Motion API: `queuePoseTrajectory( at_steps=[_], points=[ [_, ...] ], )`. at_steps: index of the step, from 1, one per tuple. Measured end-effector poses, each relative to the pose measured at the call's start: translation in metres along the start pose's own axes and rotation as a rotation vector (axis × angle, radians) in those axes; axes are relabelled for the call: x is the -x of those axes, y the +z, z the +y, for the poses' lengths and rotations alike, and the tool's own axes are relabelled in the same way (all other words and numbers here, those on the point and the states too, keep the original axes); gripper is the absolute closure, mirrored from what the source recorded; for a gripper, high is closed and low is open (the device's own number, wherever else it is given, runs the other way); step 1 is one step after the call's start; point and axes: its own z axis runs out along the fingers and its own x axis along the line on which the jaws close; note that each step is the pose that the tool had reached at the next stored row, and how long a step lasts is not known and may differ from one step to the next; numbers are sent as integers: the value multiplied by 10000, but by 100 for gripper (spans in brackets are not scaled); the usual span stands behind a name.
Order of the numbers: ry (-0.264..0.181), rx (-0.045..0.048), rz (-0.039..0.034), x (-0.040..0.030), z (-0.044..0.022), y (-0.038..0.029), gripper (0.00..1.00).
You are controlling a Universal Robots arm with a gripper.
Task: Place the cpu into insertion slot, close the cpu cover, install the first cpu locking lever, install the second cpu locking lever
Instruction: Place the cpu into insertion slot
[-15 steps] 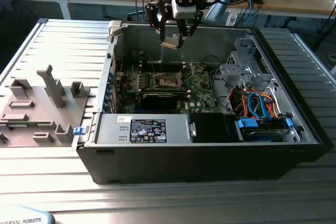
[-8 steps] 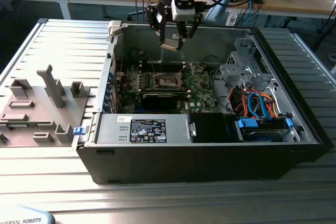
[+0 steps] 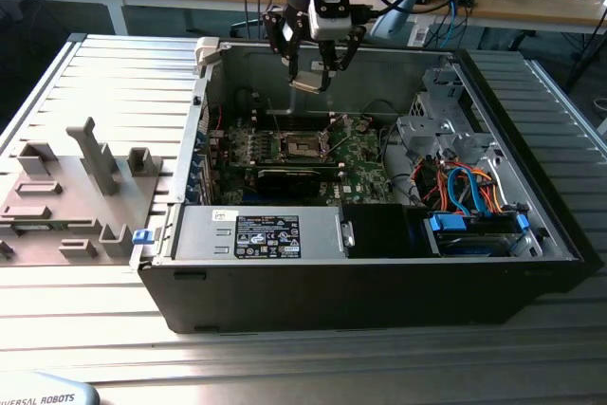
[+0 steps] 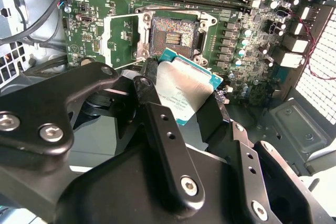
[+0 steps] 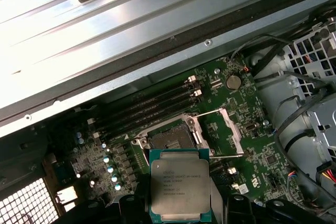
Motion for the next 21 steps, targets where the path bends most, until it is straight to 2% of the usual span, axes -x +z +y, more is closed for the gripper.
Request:
queuePoseTrajectory(
  at_steps=[15, 21],
  points=[
    [92, -8, -5, 0, 0, 11, 46],
    [316, -12, -9, 0, 0, 12, 46]
  ],
)
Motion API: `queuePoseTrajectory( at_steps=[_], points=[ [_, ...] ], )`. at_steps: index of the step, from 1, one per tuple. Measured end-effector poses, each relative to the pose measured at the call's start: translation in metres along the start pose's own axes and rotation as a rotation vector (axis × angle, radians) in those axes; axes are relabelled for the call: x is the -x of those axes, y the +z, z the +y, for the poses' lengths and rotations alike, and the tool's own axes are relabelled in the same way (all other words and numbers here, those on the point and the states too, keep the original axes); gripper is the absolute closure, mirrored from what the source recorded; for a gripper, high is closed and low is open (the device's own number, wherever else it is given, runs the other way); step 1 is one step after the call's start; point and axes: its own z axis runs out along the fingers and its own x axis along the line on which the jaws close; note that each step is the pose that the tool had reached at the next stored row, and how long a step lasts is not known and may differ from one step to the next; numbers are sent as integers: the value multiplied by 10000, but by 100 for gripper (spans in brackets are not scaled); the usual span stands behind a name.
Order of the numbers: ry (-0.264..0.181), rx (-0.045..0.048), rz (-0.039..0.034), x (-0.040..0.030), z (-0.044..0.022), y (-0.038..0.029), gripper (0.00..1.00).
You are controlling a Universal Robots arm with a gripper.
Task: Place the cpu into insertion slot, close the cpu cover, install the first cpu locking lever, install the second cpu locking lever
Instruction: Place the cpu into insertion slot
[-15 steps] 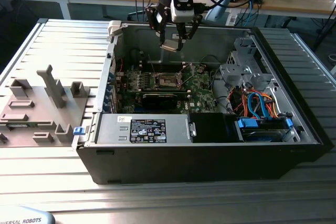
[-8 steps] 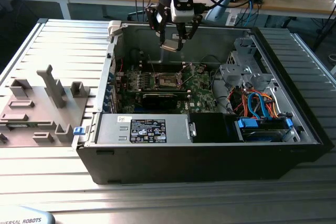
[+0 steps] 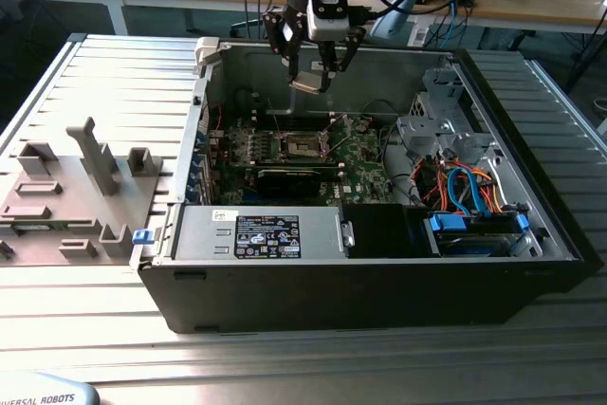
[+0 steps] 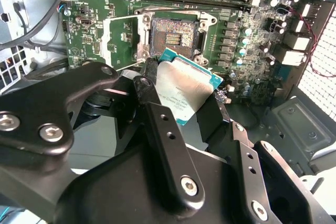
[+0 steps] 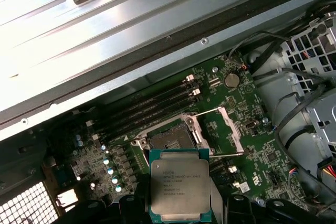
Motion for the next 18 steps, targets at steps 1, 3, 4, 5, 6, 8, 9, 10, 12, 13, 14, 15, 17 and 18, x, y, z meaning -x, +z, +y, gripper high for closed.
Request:
queuePoseTrajectory(
  at_steps=[1, 3, 4, 5, 6, 8, 9, 10, 12, 13, 14, 15, 17, 18],
  points=[
    [34, -1, 0, 0, 0, 0, 46],
    [97, -1, -2, 0, 0, 1, 46],
    [127, -1, -2, 0, 0, 2, 46],
    [155, -1, -2, 0, 0, 2, 46],
    [181, -1, -3, 0, 0, 2, 46],
    [247, -2, -4, 0, 0, 3, 46],
    [274, -3, -4, 0, 0, 3, 46],
    [298, -3, -5, 0, 0, 3, 46],
    [333, -3, -6, 0, 0, 4, 46],
    [350, -3, -5, 0, 0, 4, 46],
    [365, -3, -6, 0, 0, 4, 46],
    [379, -4, -6, 0, 0, 4, 46],
    [408, -4, -7, 0, 0, 5, 46],
    [418, -4, -7, 0, 0, 5, 46]
  ],
)
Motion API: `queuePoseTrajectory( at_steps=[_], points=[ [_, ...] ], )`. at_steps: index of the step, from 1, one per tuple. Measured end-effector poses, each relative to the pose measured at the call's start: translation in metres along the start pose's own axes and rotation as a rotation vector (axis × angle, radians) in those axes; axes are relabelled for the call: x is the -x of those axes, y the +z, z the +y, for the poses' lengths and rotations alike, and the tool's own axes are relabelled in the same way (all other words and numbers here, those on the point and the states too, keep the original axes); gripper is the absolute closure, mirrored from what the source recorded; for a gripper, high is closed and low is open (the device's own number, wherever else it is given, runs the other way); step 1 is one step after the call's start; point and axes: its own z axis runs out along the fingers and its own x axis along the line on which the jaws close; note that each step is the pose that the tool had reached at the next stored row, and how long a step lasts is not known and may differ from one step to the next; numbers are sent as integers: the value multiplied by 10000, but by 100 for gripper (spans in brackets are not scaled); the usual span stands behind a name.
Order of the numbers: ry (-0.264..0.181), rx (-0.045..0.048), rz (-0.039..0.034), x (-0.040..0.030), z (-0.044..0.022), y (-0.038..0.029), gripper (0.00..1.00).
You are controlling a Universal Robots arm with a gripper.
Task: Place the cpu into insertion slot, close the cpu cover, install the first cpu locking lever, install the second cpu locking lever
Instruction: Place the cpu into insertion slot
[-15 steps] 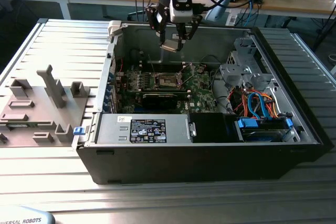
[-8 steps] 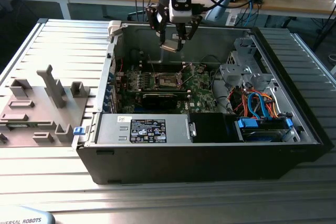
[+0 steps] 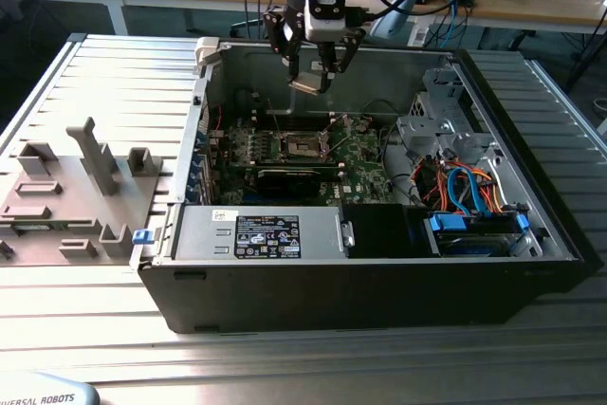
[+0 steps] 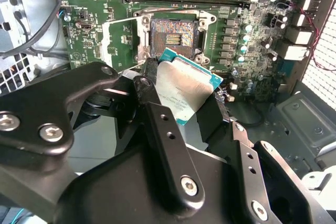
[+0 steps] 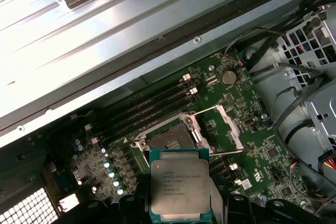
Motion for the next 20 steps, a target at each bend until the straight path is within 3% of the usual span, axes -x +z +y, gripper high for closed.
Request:
queuePoseTrajectory(
  at_steps=[20],
  points=[
    [322, -2, -5, 0, 0, 7, 46]
  ],
)
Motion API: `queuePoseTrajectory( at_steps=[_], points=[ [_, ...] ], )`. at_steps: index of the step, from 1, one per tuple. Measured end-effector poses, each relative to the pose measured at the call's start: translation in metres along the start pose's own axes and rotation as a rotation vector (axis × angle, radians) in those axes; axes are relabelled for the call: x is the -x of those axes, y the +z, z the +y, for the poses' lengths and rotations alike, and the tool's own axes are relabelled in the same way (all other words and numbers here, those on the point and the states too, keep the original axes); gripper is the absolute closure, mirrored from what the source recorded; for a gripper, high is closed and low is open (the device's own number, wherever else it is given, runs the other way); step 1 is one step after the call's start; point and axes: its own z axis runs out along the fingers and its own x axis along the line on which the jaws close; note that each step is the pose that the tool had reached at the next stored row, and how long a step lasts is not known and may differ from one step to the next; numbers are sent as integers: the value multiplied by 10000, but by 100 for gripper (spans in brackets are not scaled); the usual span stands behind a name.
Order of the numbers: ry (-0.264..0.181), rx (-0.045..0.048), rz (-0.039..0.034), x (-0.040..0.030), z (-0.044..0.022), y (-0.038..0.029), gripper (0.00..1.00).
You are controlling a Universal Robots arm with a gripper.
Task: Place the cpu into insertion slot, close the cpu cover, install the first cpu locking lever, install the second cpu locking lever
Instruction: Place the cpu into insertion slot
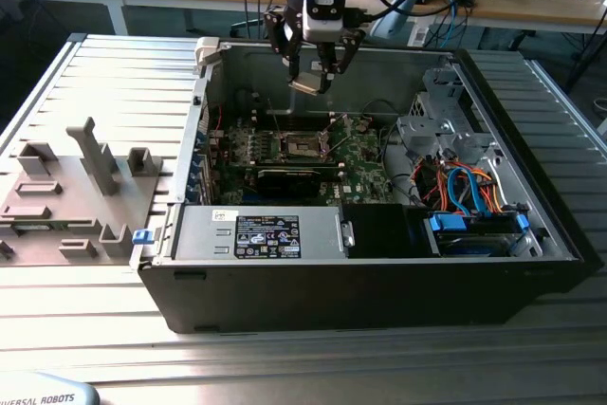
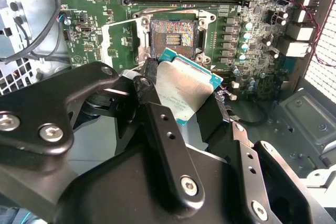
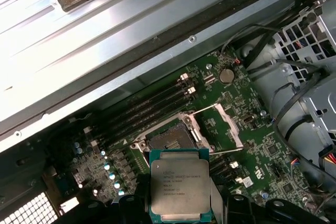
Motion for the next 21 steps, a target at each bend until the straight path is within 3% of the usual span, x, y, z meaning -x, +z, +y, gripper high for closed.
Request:
queuePoseTrajectory(
  at_steps=[21],
  points=[
    [250, -3, -4, 0, 0, 6, 46]
  ],
)
